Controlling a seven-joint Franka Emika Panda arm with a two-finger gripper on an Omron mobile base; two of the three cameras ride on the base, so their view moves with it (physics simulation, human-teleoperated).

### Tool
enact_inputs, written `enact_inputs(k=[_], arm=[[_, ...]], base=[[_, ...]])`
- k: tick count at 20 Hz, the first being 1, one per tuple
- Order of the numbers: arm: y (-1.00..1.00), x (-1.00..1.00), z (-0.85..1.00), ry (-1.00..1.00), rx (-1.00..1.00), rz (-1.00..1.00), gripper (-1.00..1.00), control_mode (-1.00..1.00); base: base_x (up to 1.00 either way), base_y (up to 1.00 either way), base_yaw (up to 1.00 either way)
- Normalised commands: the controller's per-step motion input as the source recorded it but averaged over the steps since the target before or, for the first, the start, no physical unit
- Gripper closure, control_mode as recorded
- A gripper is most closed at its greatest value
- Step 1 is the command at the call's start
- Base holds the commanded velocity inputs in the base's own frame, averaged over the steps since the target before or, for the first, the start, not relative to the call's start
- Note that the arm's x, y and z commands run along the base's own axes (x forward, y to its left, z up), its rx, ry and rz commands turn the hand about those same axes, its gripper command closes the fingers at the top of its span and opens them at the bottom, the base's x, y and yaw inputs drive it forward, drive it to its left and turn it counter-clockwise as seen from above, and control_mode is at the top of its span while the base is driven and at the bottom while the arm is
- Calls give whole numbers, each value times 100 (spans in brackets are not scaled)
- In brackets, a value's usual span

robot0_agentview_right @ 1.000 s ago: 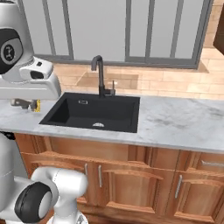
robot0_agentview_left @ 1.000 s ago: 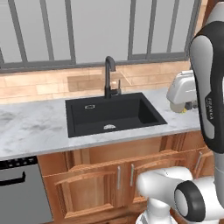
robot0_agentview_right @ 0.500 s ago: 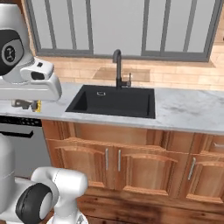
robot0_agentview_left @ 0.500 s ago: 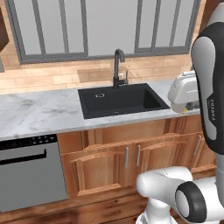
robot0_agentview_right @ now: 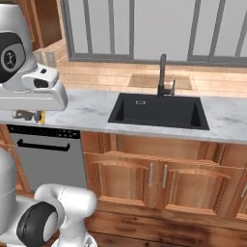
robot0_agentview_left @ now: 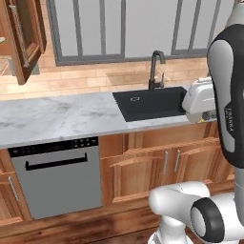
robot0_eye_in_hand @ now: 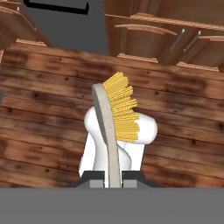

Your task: Pick up the dish brush and dish brush from the sink, and place them back in the cabinet, and close the cabinet doors.

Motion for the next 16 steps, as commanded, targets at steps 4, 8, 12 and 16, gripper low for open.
enact_inputs(k=[4, 8, 12, 16], arm=[[0, 0, 0, 0, 0, 0, 100, 100], [0, 0, 0, 0, 0, 0, 100, 100], [0, 0, 0, 0, 0, 0, 100, 100], [0, 0, 0, 0, 0, 0, 100, 100]], base=[[-12, 81, 0], [-9, 82, 0], [0, 76, 0], [0, 75, 0]])
